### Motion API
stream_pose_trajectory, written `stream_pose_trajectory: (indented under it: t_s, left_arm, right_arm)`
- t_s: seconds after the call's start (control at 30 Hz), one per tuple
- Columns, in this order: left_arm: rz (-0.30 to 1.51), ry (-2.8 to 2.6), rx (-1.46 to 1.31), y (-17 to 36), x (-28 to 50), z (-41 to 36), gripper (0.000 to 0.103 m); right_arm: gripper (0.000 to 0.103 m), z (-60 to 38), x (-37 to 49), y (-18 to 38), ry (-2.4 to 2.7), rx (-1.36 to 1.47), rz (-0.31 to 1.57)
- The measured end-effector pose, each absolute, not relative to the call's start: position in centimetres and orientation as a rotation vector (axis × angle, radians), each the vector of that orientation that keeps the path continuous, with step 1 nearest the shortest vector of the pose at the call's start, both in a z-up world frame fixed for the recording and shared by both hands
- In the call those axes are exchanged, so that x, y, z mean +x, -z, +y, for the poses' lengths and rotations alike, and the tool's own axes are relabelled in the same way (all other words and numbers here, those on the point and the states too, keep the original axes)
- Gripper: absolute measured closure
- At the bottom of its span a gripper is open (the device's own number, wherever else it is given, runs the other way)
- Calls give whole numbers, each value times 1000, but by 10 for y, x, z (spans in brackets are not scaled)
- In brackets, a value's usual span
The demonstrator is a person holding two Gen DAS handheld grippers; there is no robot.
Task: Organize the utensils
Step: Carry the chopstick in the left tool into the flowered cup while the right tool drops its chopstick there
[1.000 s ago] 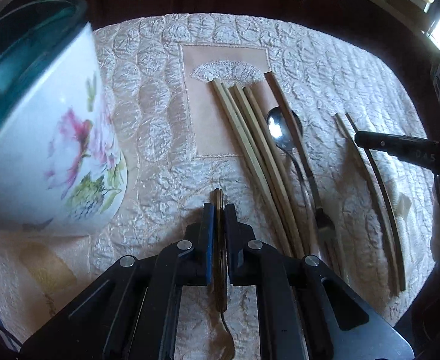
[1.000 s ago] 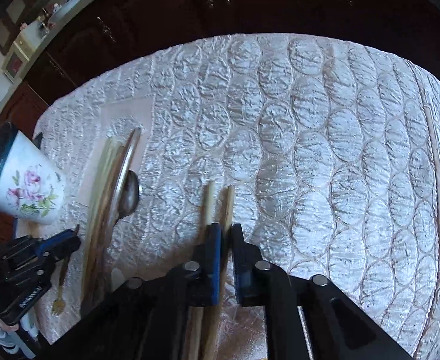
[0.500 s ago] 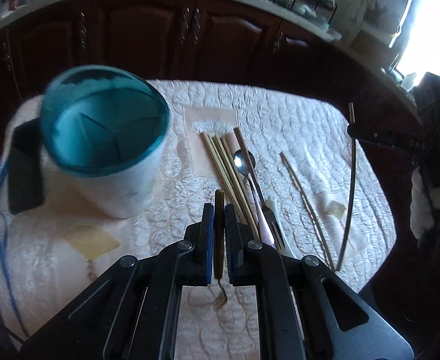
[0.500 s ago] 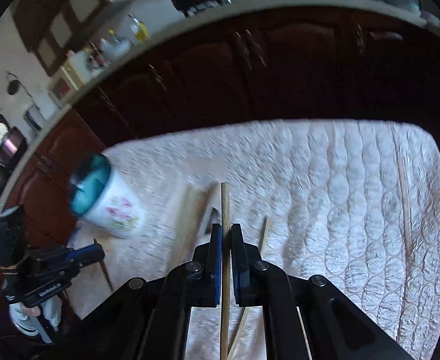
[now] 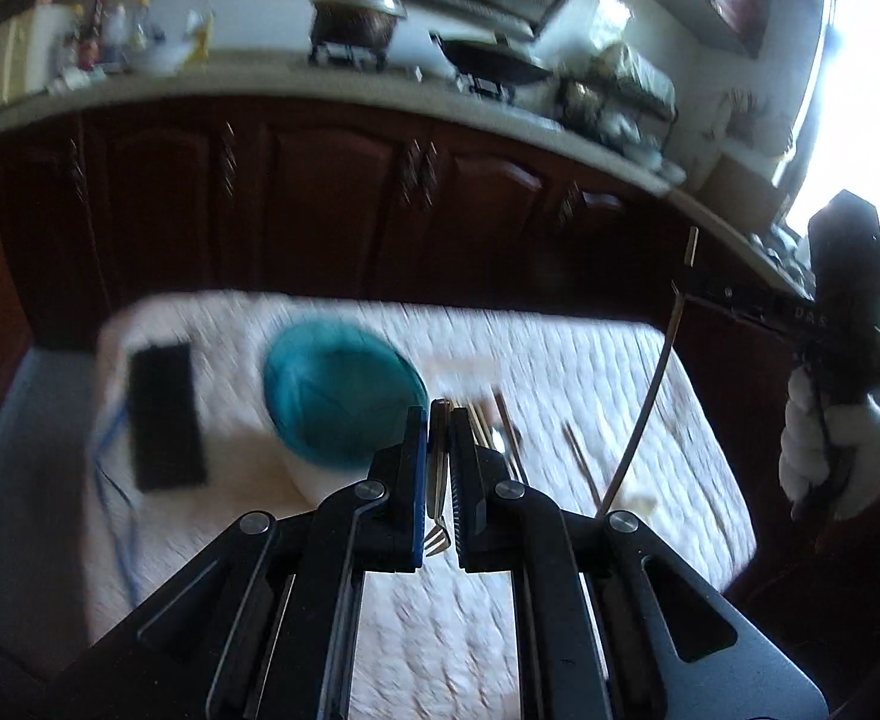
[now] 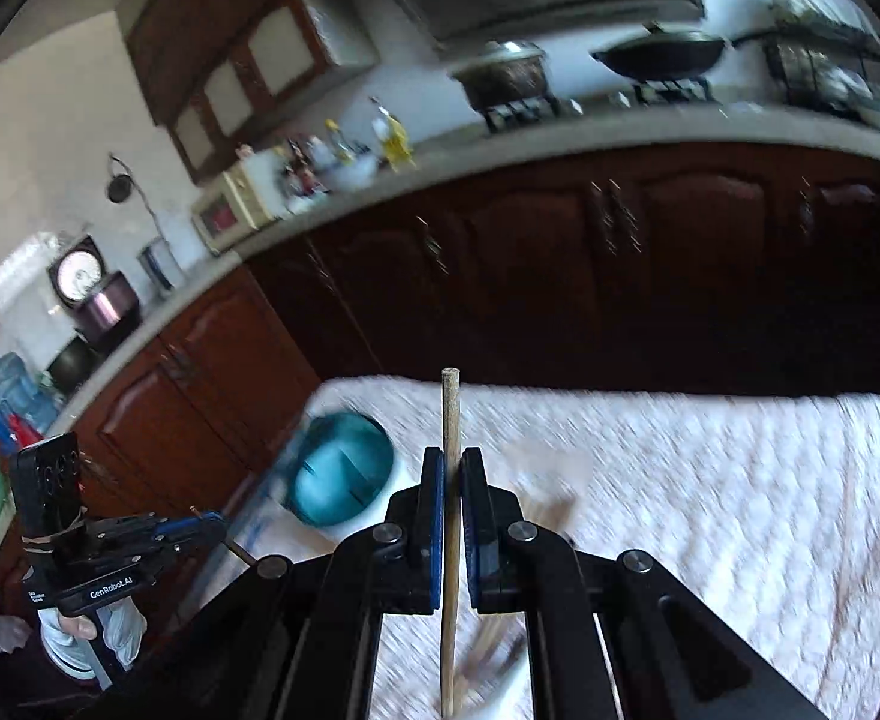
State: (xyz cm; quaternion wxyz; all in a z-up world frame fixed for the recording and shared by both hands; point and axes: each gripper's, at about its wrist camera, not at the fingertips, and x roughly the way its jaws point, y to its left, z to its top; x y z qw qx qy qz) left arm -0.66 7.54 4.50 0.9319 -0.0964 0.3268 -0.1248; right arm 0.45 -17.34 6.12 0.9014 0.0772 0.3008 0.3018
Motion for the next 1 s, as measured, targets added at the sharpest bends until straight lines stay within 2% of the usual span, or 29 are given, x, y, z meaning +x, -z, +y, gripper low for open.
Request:
stream_pose_trajectory:
  t_s: [0.17, 0.43, 0.73, 1.0]
  left_arm:
    - [621, 188, -171, -64, 17, 90, 98]
    - [668, 115, -150, -39, 52, 104, 97]
    - [753, 63, -117, 3, 81, 100, 97]
    - [793, 40, -96, 29, 94, 96, 97]
  right_arm:
    - [98, -136, 20, -95, -655, 158, 537]
    - [98, -72, 66, -113, -661, 147, 459]
    - [98, -17, 116, -75, -642, 110, 458]
    - [98, 7, 138, -11, -677, 71, 606]
